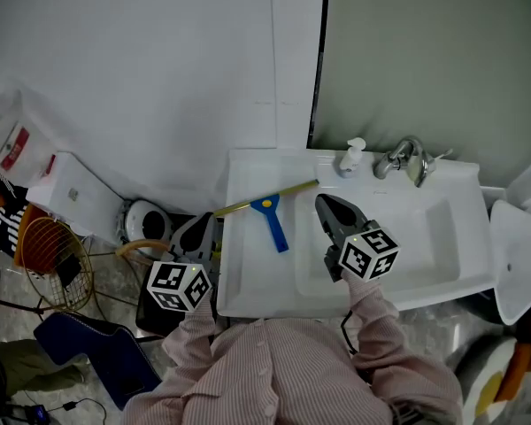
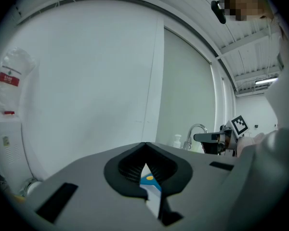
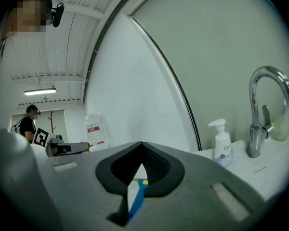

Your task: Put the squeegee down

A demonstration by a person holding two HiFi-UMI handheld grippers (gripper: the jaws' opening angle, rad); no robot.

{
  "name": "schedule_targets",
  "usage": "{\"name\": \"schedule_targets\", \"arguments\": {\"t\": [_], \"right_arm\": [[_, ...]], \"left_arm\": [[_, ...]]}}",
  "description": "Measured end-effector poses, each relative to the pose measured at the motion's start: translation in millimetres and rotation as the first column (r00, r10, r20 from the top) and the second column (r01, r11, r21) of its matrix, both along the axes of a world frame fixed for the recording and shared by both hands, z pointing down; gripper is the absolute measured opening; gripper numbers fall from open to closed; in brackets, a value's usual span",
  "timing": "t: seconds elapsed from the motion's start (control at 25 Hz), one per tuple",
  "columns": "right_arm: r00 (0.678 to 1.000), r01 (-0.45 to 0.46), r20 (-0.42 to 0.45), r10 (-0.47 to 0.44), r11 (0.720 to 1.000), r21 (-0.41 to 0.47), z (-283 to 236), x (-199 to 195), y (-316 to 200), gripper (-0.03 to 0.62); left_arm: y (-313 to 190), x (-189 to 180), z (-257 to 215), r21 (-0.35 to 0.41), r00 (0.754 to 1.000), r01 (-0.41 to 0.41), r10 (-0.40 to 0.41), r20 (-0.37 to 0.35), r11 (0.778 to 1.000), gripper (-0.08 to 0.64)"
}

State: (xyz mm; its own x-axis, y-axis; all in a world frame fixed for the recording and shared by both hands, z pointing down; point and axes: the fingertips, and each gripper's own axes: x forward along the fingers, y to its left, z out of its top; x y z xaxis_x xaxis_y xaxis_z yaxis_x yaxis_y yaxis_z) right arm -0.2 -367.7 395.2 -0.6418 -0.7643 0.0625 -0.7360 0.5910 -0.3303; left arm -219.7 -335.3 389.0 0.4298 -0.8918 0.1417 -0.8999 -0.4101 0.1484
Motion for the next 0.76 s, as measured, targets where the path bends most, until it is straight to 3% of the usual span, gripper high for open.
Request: {"name": "schedule_targets", "arguments": {"t": [0.76], "right_arm": [[0.998, -0.045, -0.051, 0.046, 0.999, 0.020, 6, 15, -1, 0.005]], "left_arm": [[2, -4, 6, -0.011, 1.000, 0.018, -0.018, 0.007, 1.000, 0.002]]}}
